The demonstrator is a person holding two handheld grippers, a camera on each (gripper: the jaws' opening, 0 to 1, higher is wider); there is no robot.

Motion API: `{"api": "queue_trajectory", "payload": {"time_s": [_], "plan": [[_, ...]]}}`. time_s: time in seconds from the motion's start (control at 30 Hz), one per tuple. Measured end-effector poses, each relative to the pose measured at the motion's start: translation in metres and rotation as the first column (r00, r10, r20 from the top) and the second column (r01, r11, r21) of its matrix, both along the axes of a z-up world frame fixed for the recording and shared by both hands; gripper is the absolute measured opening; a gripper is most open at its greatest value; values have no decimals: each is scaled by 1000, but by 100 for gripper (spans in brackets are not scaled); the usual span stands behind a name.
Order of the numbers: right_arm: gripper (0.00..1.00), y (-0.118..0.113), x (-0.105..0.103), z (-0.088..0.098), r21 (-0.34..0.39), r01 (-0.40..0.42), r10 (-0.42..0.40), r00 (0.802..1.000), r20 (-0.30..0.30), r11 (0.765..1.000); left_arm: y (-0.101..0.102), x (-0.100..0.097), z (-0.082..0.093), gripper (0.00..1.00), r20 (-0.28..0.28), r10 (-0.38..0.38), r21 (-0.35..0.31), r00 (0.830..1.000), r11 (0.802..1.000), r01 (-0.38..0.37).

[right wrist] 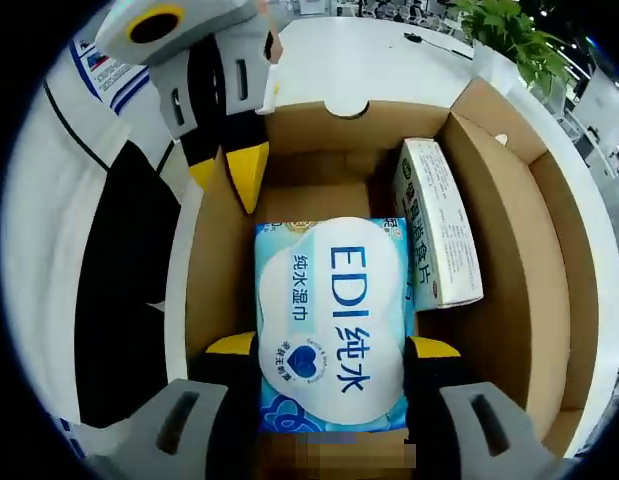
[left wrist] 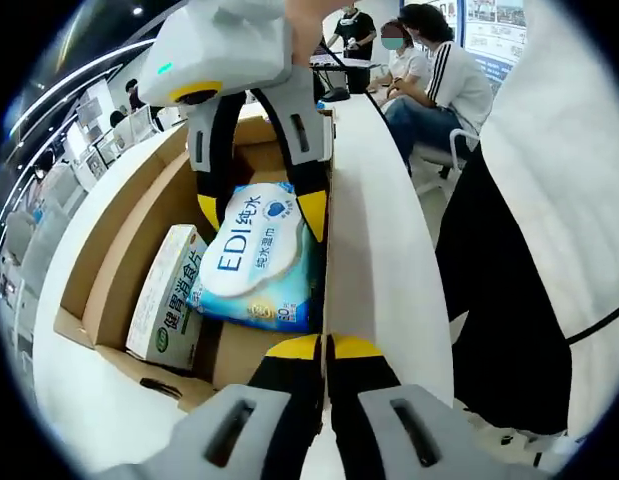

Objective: Operate the shoe box by opening the lid, removing the specified soft item, and placing it in the target area until the item is outside and the box remains undamaged.

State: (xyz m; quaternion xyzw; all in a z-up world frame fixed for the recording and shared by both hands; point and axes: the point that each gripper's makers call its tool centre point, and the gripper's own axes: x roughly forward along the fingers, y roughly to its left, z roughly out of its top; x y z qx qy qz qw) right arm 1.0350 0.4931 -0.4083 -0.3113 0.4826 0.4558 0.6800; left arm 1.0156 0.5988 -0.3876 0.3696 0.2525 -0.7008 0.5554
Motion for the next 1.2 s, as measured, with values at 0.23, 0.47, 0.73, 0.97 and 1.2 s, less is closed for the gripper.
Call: {"api": "queue_trajectory", "payload": {"time_s": [0.23,0.47,0.73,0.97,1.2], "plan": [[58,-29,-9,-3,-46,8,-9,999,-33,999,0,1,-1,1,-16,-3,6,1000,1000,3],[58,-33,-9,-4,-65,-29,27,999,-32,997,0,1,-2,1,-6,2,5,1000,1000,-2],[58,-65,-20,-2,-191,-45,29,996,-81,981,0,1,-2,2,-4,7,9,1000,1000,-7],[64,-57,-20,-13,-222,-60,51,998,-45,973,2,0,-4,2,25,9,32,1000,999,-10],[63,-57,-16,-8,-224,-3,-1,1000,-15,975,2,0,-5,3,43,9,33,999,999,-11]]}}
